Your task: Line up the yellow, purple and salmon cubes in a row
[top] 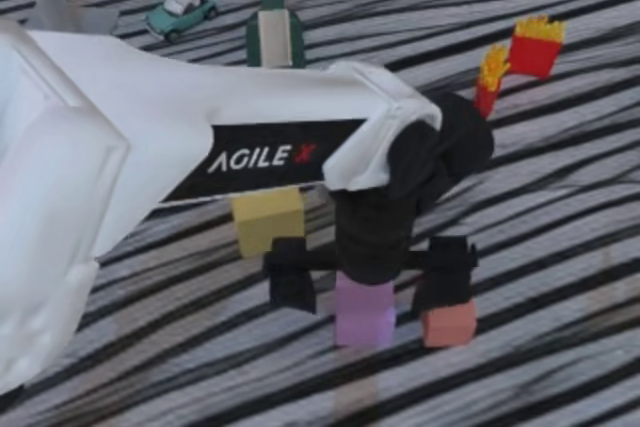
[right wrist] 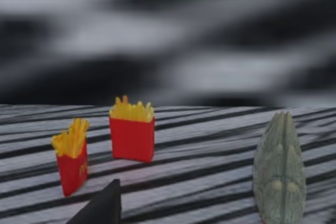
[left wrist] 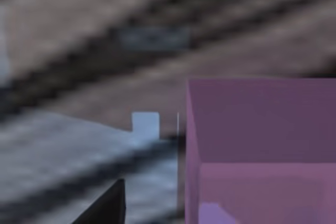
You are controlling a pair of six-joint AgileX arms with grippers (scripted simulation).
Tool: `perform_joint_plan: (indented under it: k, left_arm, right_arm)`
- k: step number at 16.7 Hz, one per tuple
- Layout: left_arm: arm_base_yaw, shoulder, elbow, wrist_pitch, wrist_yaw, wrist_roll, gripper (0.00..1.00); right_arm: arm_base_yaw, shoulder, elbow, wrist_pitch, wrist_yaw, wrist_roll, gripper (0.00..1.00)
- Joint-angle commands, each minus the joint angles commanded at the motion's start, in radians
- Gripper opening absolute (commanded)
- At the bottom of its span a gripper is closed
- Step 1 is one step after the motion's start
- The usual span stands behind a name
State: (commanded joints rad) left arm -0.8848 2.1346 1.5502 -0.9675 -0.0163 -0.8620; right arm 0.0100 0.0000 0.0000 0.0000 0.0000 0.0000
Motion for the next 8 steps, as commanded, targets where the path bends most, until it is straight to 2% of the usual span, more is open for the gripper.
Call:
perform_joint_plan:
  k: [5,8]
  left_arm:
    - [0.011,-0.045,0.12,-0.178,0.0,-0.006,1.0]
    - [0.017,-0.067,0.16,-0.23,0.0,-0.006,1.0]
  right_arm:
    - [0.0,0.0,0.0,0.0,0.0,0.0,1.0]
    - [0.0,0.0,0.0,0.0,0.0,0.0,1.0]
